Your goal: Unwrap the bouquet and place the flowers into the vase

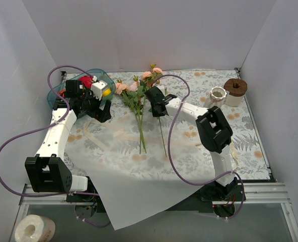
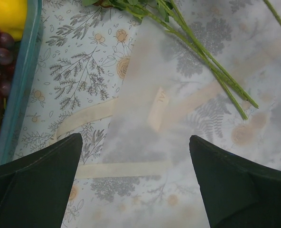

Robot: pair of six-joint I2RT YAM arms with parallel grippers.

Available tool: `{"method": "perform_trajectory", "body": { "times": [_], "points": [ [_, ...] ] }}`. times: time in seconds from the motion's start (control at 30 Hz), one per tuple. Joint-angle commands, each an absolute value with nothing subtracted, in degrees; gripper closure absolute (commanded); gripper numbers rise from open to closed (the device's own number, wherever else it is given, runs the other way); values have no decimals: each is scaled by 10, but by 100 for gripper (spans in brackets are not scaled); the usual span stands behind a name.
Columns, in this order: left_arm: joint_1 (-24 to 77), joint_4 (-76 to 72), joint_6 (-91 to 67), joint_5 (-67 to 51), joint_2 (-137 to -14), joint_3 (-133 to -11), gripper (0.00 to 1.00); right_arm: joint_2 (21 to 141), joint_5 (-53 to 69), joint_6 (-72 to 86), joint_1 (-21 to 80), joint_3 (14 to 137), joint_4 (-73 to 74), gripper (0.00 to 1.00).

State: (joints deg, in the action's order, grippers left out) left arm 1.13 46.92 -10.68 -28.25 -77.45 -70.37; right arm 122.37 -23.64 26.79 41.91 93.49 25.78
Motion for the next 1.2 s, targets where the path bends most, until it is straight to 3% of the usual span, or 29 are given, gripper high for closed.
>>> {"method": "perform_trajectory", "body": {
  "times": [0.0,0.3,0.57,0.7,0.87,1.17],
  "points": [
    [11,469,-98,-280,-751,-727,4,1089,-270,257,423,909,227,99],
    [11,459,-108,-300,-748,-737,2,891,-271,82,425,908,111,99],
    [15,458,-120,-316,-762,-735,2,723,-350,-187,410,780,-227,99],
    [16,470,-99,-303,-766,-724,2,722,-330,-211,346,805,-218,99],
    [16,473,-94,-298,-760,-718,2,697,-281,-225,275,745,-339,99],
    [16,482,-90,-297,-772,-718,2,707,-252,-228,222,750,-378,99]
  ]
}}
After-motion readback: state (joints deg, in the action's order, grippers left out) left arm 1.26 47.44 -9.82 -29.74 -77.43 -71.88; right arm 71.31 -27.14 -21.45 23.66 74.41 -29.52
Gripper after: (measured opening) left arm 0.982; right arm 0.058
